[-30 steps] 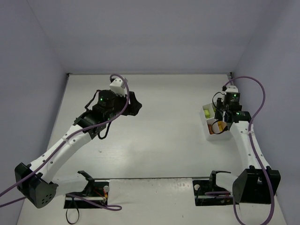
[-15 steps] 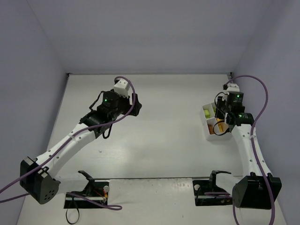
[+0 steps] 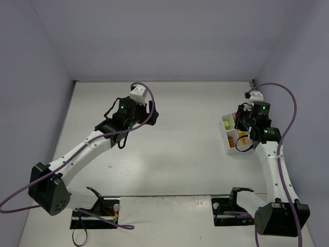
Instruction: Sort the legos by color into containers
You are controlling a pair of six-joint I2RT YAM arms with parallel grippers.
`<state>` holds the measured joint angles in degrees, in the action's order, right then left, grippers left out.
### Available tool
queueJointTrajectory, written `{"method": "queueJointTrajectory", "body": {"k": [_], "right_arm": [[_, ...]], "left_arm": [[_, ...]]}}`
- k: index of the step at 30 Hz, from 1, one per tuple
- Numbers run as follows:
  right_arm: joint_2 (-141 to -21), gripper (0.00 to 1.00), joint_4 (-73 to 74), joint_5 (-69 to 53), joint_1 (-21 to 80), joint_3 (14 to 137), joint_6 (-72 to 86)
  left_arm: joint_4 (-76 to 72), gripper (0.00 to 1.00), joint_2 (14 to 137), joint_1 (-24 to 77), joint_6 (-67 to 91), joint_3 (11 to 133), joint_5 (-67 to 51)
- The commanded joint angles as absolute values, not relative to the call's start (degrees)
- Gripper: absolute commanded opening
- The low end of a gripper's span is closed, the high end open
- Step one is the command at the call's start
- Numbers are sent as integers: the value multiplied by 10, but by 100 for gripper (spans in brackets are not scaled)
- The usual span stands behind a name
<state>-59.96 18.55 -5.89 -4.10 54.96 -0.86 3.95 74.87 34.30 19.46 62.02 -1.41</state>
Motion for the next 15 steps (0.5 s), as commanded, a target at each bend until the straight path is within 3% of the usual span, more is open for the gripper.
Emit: {"method": "queueJointTrajectory", "body": {"k": [1, 15], "right_arm": [[-580, 0, 155, -69, -43, 568, 0], [-560, 0, 163, -64, -43, 568, -1]], "left_arm": [[-14, 68, 744, 338, 190, 664, -6], [-28, 68, 783, 337, 212, 695, -15]]}}
